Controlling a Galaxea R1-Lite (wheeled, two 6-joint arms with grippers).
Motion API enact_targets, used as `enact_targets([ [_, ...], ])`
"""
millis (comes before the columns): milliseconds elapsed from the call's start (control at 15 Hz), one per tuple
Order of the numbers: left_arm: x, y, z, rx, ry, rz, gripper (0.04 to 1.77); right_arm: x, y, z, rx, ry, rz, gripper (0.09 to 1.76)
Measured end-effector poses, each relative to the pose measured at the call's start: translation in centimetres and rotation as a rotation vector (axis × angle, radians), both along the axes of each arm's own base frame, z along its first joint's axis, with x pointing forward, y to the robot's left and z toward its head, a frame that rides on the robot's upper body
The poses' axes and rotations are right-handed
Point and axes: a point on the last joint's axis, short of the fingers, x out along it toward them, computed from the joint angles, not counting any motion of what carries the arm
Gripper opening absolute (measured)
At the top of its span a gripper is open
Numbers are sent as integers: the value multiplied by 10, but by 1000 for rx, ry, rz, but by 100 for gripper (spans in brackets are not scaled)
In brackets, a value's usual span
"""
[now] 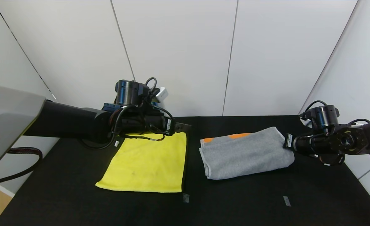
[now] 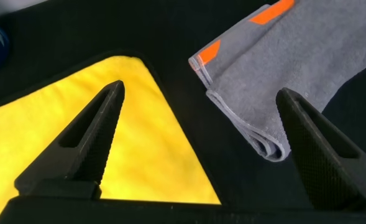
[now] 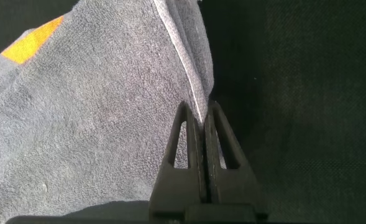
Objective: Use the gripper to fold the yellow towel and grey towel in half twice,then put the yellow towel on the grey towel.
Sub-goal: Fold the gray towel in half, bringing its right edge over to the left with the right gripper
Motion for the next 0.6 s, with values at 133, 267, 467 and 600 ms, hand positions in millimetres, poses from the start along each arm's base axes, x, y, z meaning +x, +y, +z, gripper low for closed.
enact_targets([
  [133, 0, 0, 1, -1, -1, 0, 172, -1, 6, -2, -1, 8, 13, 14],
  [267, 0, 0, 1, -1, -3, 1, 172, -2, 10, -5, -2, 17, 24, 14],
  [467, 0, 2, 2, 0, -5, 4, 172, -3, 26, -8, -3, 26, 67, 14],
  [600, 2, 5, 2, 1, -9, 12, 172, -3, 44, -6, -4, 17, 113, 14],
])
